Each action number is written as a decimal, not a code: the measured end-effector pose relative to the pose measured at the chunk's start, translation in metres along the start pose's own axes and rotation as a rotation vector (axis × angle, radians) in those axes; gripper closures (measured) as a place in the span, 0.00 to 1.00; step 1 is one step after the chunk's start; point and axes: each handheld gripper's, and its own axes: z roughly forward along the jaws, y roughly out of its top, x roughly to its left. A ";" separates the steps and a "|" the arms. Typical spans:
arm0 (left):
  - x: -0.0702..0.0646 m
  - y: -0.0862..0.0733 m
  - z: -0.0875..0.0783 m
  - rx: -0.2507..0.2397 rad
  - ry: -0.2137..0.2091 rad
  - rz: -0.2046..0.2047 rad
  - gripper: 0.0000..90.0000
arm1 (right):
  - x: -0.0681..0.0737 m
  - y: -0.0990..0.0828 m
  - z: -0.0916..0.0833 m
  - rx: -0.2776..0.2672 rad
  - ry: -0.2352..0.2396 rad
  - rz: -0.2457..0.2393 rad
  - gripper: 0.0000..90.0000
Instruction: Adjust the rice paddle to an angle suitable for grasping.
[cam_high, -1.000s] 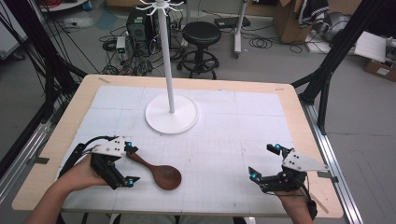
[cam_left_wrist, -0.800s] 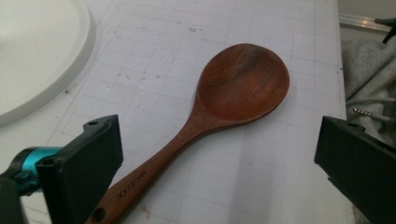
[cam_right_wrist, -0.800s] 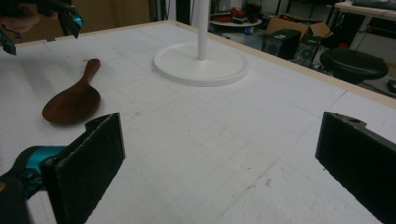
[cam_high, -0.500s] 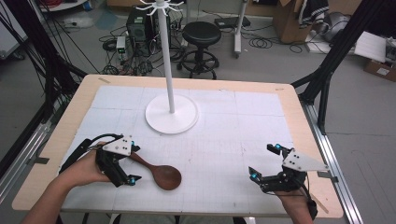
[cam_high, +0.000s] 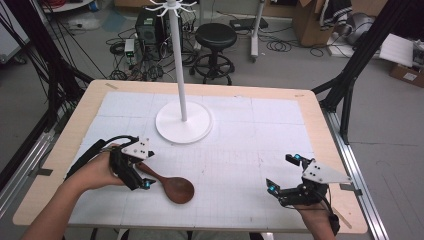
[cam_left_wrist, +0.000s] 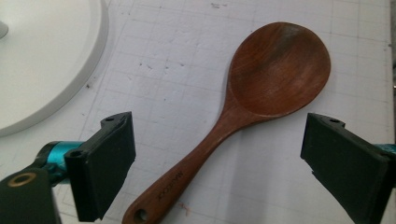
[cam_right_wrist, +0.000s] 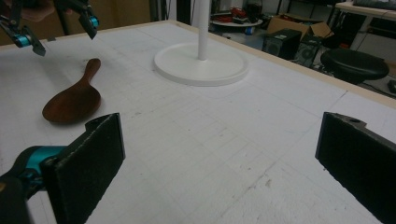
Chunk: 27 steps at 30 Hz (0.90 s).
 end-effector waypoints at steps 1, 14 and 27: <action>0.001 0.000 0.002 0.008 -0.009 0.007 0.14 | 0.000 0.000 0.000 -0.001 0.000 -0.001 0.01; 0.004 0.006 0.028 0.180 -0.065 0.102 0.18 | 0.000 0.000 0.001 0.002 0.004 0.003 0.01; 0.005 0.012 0.043 0.287 -0.058 0.174 0.31 | 0.000 0.000 0.002 0.004 0.006 0.000 0.01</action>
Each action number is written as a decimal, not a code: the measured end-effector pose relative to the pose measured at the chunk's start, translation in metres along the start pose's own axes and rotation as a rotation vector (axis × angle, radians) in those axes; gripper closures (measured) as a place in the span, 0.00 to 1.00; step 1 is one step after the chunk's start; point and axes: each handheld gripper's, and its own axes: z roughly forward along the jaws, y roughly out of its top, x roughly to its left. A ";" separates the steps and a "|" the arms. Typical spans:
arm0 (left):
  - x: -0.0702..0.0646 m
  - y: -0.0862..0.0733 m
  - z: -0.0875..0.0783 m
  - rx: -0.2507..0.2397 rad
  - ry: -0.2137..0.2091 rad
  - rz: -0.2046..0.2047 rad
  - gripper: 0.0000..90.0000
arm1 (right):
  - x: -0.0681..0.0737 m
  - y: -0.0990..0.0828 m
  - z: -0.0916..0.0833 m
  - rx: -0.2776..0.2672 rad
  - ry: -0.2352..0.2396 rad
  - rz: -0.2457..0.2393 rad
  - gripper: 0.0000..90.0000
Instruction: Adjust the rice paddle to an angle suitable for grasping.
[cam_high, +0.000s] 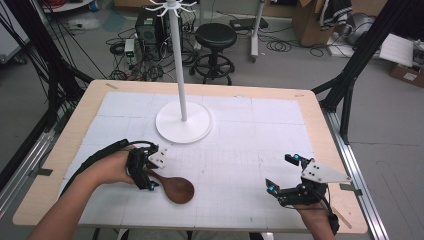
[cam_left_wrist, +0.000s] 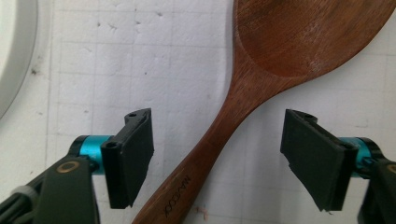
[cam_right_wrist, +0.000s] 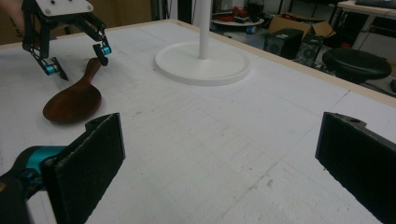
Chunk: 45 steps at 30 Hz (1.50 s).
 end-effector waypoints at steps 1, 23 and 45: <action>0.000 0.002 0.001 0.006 -0.005 0.003 0.31 | 0.000 0.000 0.000 0.000 0.000 0.000 0.01; 0.003 0.009 0.009 0.104 -0.056 0.033 0.64 | 0.000 0.000 0.000 0.000 0.002 -0.001 0.01; -0.004 0.015 0.009 0.144 -0.078 0.050 0.87 | 0.000 0.000 -0.001 -0.003 0.000 -0.001 0.01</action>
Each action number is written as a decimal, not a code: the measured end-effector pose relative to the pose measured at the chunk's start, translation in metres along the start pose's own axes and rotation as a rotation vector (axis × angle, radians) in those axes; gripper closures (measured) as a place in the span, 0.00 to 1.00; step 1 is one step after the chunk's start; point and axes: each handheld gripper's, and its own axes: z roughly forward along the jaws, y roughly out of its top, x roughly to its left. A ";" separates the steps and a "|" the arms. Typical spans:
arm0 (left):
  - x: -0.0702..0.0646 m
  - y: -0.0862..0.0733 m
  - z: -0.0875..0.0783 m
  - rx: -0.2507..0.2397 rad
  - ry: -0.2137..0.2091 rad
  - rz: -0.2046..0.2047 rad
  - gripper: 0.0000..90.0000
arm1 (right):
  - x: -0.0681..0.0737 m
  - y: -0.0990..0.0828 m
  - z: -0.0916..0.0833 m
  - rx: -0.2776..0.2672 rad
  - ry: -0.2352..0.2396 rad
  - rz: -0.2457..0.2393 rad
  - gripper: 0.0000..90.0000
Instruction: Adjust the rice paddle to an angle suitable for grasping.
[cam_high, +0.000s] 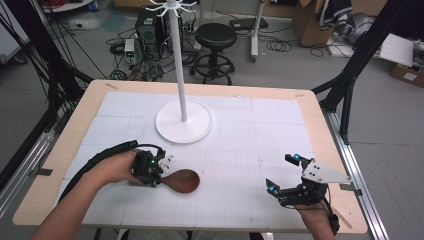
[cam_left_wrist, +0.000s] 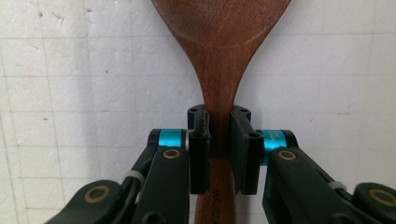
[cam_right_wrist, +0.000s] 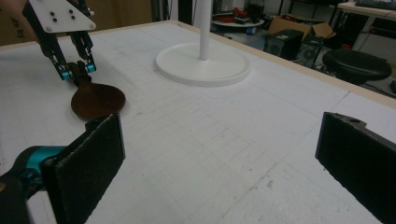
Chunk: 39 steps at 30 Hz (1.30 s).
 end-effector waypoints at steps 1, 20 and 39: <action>0.000 0.000 0.000 0.001 0.000 0.001 0.87 | 0.000 0.000 0.000 -0.002 0.001 0.001 0.01; -0.003 0.001 -0.001 -0.015 0.016 0.023 0.87 | 0.000 0.000 -0.001 -0.002 -0.002 0.000 0.01; -0.007 0.008 -0.015 -0.075 0.043 0.049 0.88 | 0.000 0.000 0.000 0.000 -0.001 0.002 0.01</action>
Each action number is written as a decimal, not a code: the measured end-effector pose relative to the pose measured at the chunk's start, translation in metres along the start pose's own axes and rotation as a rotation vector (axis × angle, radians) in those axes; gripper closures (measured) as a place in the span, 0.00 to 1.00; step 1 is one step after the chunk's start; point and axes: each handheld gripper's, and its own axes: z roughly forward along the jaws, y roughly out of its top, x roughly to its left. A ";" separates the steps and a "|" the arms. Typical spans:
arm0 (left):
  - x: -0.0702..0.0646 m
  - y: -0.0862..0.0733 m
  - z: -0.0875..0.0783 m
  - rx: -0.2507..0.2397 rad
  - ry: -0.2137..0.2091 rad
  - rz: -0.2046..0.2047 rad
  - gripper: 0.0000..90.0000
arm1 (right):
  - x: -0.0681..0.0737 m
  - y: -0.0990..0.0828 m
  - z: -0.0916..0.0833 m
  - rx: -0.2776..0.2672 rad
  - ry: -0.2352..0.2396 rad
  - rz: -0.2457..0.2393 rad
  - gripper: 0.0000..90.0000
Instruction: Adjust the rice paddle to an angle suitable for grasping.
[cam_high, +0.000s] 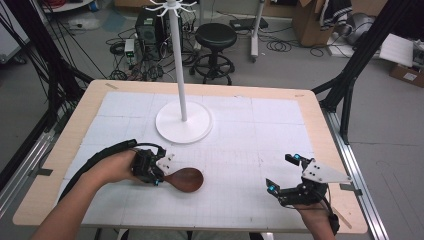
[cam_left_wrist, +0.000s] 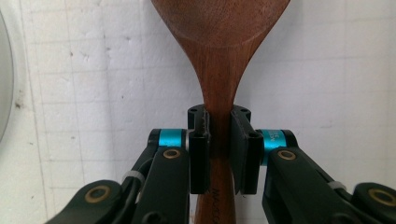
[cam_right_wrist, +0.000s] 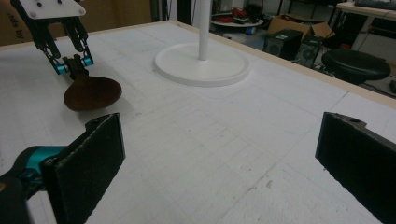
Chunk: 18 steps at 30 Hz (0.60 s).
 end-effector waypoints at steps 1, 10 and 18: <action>0.000 0.002 -0.001 -0.002 -0.004 0.000 0.88 | 0.000 0.000 0.000 0.000 0.000 0.000 0.01; 0.001 0.032 0.000 -0.013 -0.004 0.036 0.87 | 0.001 0.000 0.001 0.000 0.003 0.001 0.01; 0.004 0.060 0.008 -0.003 -0.019 0.064 0.87 | 0.000 0.000 0.000 0.000 0.002 0.001 0.01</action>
